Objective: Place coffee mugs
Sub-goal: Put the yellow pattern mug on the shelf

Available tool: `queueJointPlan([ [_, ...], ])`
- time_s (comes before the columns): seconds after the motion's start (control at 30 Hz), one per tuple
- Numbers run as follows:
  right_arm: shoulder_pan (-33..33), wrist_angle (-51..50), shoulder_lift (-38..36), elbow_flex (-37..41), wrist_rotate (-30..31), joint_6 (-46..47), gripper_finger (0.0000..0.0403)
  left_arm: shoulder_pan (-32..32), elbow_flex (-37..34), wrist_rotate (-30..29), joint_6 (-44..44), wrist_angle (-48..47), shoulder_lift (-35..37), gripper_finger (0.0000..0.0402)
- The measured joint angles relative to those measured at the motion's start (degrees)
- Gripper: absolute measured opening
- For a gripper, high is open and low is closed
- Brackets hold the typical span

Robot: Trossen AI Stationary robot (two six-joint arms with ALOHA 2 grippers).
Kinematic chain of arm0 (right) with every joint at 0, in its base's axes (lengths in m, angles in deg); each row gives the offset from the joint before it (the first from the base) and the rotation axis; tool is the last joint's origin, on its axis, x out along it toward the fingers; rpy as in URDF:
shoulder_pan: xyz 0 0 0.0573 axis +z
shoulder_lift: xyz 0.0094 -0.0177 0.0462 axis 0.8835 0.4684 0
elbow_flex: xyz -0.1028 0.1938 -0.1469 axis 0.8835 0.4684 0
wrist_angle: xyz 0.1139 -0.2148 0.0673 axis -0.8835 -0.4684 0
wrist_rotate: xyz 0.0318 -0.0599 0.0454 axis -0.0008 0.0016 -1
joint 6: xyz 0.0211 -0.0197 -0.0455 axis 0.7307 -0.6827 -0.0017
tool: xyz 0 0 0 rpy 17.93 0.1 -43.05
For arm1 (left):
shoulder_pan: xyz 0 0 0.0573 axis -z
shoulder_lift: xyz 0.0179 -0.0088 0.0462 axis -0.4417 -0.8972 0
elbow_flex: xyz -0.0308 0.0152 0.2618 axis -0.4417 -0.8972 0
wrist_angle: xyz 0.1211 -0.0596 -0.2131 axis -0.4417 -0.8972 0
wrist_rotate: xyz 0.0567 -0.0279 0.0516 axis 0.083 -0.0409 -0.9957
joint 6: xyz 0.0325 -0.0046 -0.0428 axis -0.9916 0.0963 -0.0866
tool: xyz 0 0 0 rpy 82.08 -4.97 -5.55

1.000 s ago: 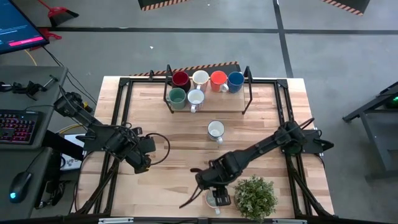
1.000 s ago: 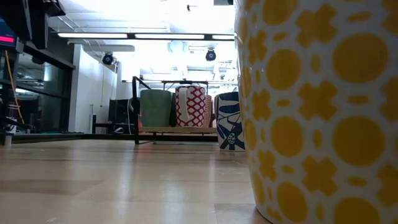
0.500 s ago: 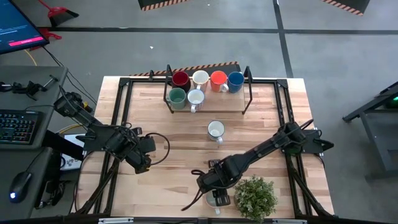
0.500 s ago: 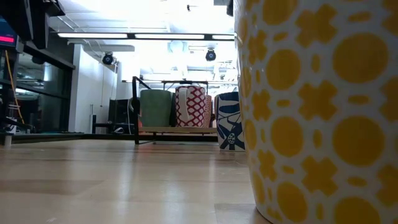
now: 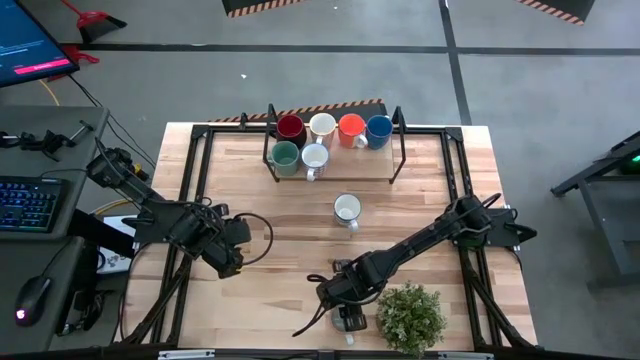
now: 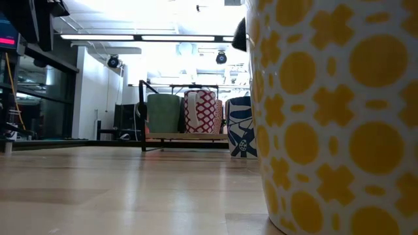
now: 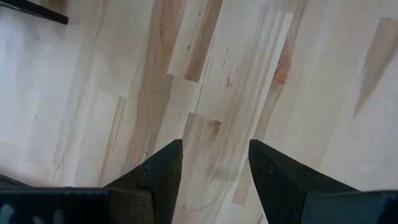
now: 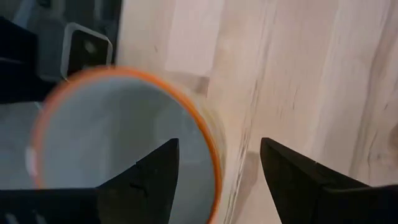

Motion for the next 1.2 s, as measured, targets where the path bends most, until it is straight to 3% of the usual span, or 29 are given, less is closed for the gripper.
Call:
queueJointPlan([
  [0.3, -1.4, 1.8, 0.02, 2.4, -2.77, 0.4, 0.0184, 0.0, 0.0, -0.12, 0.0, 0.0, 0.0, 0.0175],
  [0.43, -2.09, 1.86, 0.02, 2.4, -3.16, 0.43, 0.0133, 0.0, 0.0, -0.35, 0.02, 0.0, 0.0, 0.0175],
  [0.63, -2.64, 2.34, 0.02, 2.4, -1.89, 0.37, 0.0018, 0.0, 0.0, -1.27, 0.0, -0.02, 0.0, 0.0175],
  [0.83, -2.98, 2.45, 0.12, 1.98, -0.04, -0.02, 0.0004, 0.0, 0.0, -1.42, 0.0, 0.0, 0.0, 0.0175],
  [1.07, -3.79, -3.98, 0.2, -9.15, -1.01, -3.59, 0.0002, 0.0, 0.0, -1.63, 0.0, 0.0, -0.02, 0.0175],
  [1.2, -4.31, -11.0, 0.12, -20.51, 3.68, -7.24, 0.0001, 0.01, 0.0, -2.3, -0.03, -0.02, -0.01, 0.0175],
])
